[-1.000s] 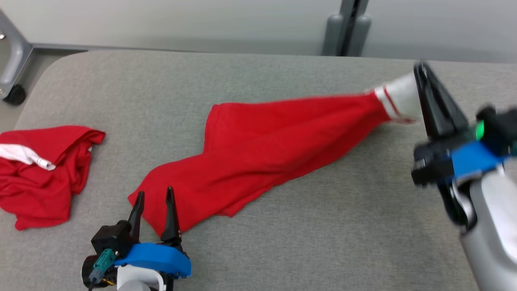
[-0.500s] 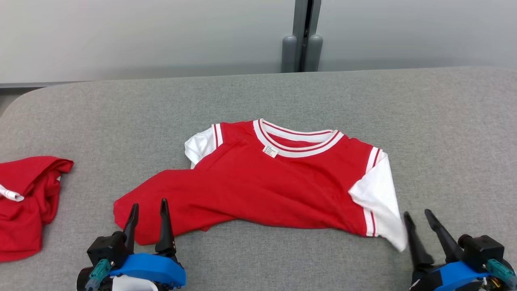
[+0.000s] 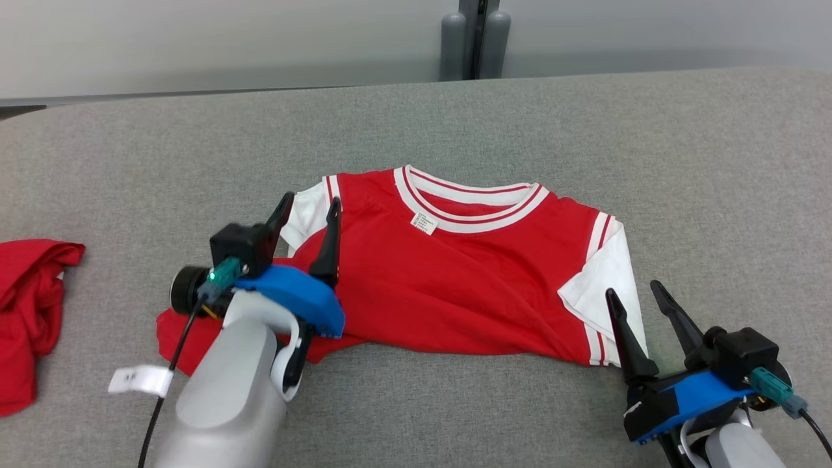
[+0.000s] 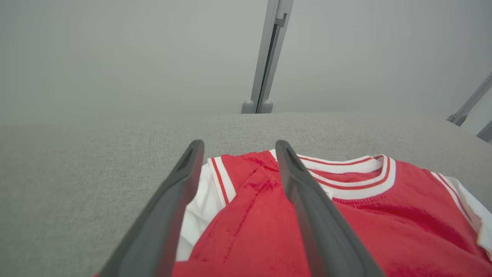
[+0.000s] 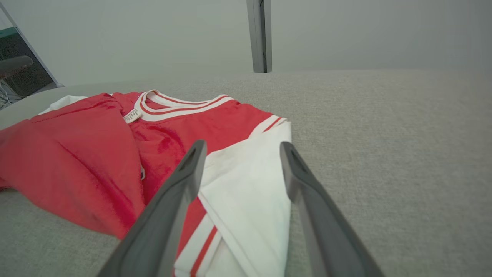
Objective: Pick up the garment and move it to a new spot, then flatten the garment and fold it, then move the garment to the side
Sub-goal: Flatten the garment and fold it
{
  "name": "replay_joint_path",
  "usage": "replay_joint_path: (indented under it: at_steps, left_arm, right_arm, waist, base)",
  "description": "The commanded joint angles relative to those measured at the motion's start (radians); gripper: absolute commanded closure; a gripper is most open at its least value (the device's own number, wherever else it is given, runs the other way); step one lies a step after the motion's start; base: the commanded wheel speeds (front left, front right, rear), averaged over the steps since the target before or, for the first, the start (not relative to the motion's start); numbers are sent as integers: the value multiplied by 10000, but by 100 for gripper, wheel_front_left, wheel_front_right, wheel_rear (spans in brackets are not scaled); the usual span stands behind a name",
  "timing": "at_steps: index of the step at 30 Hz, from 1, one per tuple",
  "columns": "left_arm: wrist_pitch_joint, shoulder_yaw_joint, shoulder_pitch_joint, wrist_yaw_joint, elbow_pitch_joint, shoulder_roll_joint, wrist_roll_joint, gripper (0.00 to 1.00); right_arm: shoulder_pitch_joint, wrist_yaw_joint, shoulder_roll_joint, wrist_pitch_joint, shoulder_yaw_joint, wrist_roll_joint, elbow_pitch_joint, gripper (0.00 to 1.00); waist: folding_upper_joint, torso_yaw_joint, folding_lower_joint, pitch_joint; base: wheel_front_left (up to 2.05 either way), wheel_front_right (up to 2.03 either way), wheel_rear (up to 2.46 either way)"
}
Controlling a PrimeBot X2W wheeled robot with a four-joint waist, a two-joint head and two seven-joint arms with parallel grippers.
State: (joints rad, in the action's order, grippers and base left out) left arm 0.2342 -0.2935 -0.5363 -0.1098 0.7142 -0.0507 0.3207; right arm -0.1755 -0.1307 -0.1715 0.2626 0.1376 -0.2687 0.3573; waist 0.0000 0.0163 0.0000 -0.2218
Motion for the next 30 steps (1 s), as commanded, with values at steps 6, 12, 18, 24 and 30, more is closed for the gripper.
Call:
replay_joint_path:
  at_steps: [6, 12, 18, 24, 30]
  left_arm:
    - [-936, -817, -2036, -173, 1750, 1, 203, 0]
    - [-2099, -1624, -3124, -230, 3016, 3, 734, 0]
    - [-2920, -2495, -3540, -210, 3484, -44, 1513, 0]
    - [-2934, -3040, -3806, -212, 3756, -245, 1904, 0]
    - [-2394, -3592, -3748, -213, 3718, -253, 2254, 100]
  right_arm:
    - [-456, -1, 36, 29, 284, -40, -44, 0]
    - [-705, -1, 109, 29, 493, -71, -12, 0]
    - [-872, -1, 139, 29, 600, -108, -3, 0]
    - [-962, -1, 183, 29, 673, -125, -21, 0]
    - [-1000, -1, 191, 29, 582, -176, -82, 0]
  waist:
    - [0, 125, 0, -534]
    - [0, 337, 0, -904]
    - [0, 502, 0, -1102]
    - [0, 630, 0, -1228]
    - [0, 613, 0, -1232]
  base:
    - [0, 0, 0]
    - [0, 0, 0]
    - [0, 0, 0]
    - [0, 0, 0]
    - [0, 0, 0]
